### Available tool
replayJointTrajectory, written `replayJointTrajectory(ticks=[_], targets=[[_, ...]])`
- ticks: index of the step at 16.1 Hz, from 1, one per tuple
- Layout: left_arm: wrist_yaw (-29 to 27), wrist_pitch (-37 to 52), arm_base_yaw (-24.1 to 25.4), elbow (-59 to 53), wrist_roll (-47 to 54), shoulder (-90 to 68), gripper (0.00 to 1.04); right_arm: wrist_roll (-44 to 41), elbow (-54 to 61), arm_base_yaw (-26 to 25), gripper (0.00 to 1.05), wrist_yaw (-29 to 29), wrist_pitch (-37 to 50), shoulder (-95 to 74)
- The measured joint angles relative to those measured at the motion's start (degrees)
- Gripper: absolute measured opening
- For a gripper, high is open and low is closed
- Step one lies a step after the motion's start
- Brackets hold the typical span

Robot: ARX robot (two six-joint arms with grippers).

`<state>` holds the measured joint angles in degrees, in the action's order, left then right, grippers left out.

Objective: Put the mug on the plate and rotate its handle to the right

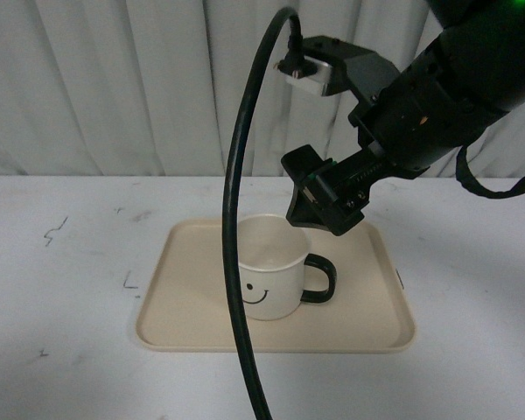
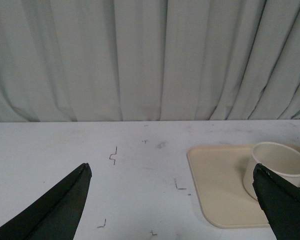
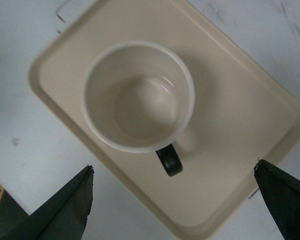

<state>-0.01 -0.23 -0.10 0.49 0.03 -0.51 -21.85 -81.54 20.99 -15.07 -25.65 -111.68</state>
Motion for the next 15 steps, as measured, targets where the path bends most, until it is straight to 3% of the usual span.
replayJointTrajectory(ticks=[10, 15], targets=[[0.0, 0.0, 0.0, 0.0, 0.0, 0.0, 0.98, 3.2, -6.5, 2.1, 0.98, 6.5, 8.4, -14.0], [0.0, 0.0, 0.0, 0.0, 0.0, 0.0, 0.98, 9.5, -7.9, 2.9, 0.46, 5.8, 10.6, -16.9]])
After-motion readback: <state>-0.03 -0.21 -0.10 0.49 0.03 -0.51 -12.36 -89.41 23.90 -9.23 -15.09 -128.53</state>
